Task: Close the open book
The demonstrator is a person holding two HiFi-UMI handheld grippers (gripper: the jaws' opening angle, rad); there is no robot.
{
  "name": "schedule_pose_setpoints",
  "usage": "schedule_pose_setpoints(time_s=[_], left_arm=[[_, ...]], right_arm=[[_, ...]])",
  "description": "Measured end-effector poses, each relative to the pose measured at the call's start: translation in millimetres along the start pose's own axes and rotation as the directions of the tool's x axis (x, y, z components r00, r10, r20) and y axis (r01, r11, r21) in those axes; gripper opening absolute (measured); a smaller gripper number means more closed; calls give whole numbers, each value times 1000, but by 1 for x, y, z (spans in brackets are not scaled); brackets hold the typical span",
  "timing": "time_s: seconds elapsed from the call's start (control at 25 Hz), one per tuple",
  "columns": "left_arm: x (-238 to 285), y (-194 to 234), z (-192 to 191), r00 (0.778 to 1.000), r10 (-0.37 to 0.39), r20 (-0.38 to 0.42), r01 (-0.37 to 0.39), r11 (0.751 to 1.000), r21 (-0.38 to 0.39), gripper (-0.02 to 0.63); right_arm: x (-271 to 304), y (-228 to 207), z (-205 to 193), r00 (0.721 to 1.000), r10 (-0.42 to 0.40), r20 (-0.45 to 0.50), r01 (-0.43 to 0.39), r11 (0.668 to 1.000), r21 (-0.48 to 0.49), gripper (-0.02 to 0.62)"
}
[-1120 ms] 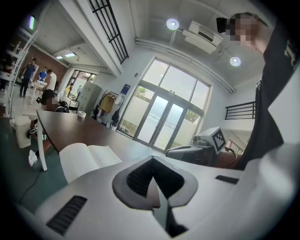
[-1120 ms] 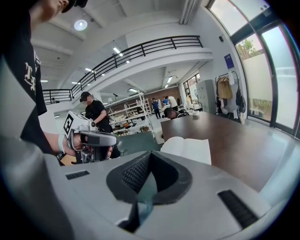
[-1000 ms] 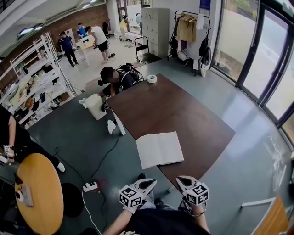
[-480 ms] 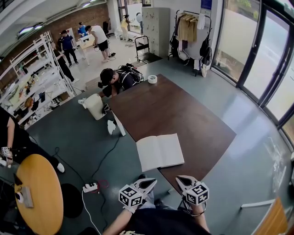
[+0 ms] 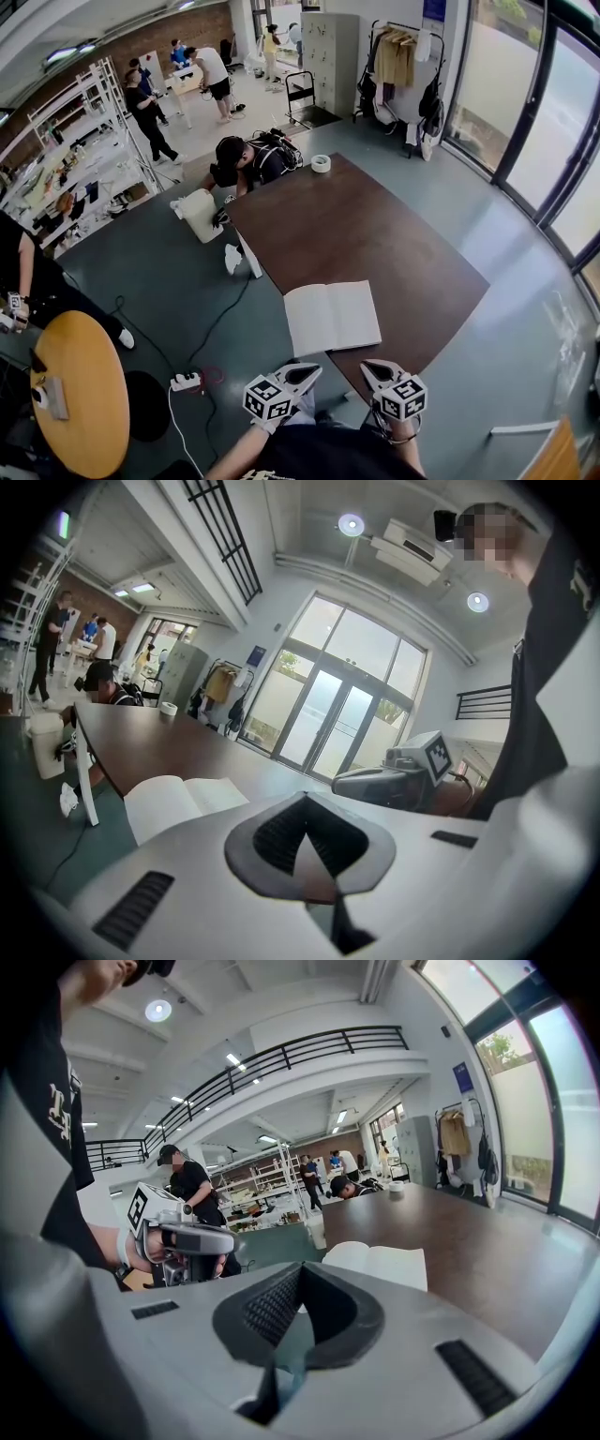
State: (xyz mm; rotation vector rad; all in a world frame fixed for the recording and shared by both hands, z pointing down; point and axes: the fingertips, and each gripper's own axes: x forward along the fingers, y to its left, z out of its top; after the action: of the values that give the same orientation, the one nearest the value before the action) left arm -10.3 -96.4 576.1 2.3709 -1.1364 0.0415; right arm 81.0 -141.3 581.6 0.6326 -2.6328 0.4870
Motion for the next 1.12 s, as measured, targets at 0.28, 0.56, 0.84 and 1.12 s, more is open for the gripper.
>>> schedule_pose_setpoints(time_s=[0.28, 0.56, 0.84, 1.12], left_arm=[[6, 16, 9, 1000, 9, 2, -9, 1000, -6, 5], [16, 36, 18, 1000, 24, -9, -25, 999, -24, 5], [27, 55, 25, 999, 31, -26, -32, 999, -18, 5], [43, 78, 41, 999, 26, -44, -26, 1000, 2, 5]], right_arm=[[16, -11, 10, 1000, 12, -4, -12, 1000, -2, -14], [33, -25, 23, 999, 26, -19, -26, 1000, 0, -12], [49, -39, 36, 999, 33, -29, -33, 999, -3, -12], [70, -61, 57, 999, 31, -25, -31, 999, -12, -12]])
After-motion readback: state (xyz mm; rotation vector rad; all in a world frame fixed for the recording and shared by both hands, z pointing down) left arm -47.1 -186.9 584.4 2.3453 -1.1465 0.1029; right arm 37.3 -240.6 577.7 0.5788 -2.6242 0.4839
